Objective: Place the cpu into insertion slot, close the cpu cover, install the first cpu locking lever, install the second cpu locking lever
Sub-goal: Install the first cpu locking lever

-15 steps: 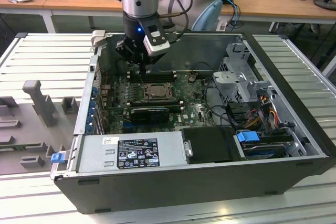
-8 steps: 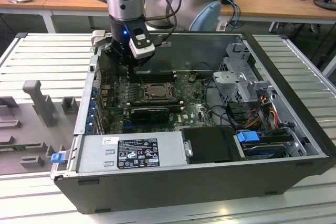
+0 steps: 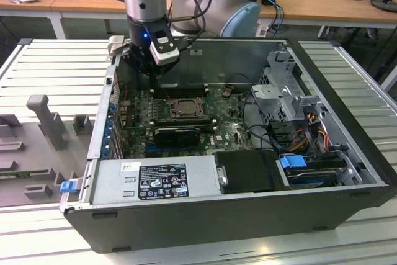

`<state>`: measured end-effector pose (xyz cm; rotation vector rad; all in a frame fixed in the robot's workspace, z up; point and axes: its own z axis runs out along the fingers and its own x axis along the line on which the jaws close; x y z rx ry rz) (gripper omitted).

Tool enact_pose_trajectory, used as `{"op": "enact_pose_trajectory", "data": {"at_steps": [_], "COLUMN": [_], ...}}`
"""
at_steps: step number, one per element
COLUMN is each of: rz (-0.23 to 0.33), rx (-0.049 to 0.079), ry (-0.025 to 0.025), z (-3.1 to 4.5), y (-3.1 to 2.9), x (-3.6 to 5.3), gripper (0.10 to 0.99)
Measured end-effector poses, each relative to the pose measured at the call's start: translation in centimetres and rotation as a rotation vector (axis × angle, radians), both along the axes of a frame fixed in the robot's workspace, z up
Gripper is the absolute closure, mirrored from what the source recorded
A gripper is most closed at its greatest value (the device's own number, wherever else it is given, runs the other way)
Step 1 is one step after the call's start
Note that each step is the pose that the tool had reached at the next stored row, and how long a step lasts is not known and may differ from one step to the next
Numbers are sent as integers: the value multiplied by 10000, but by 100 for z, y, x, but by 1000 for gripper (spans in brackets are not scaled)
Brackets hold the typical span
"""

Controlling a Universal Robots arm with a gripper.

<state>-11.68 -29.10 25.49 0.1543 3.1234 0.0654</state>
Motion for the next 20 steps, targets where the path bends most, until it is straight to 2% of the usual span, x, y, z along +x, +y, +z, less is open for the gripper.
{"op": "enact_pose_trajectory", "data": {"at_steps": [2,8,17,20], "rz": [20,26,24,25], "rx": [1,-5,-5,-5], "ry": [1,4,17,21], "z": [-10,-16,-18,-18], "y": [27,29,29,29], "x": [0,18,161,261], "gripper": [980,980,980,980]}}
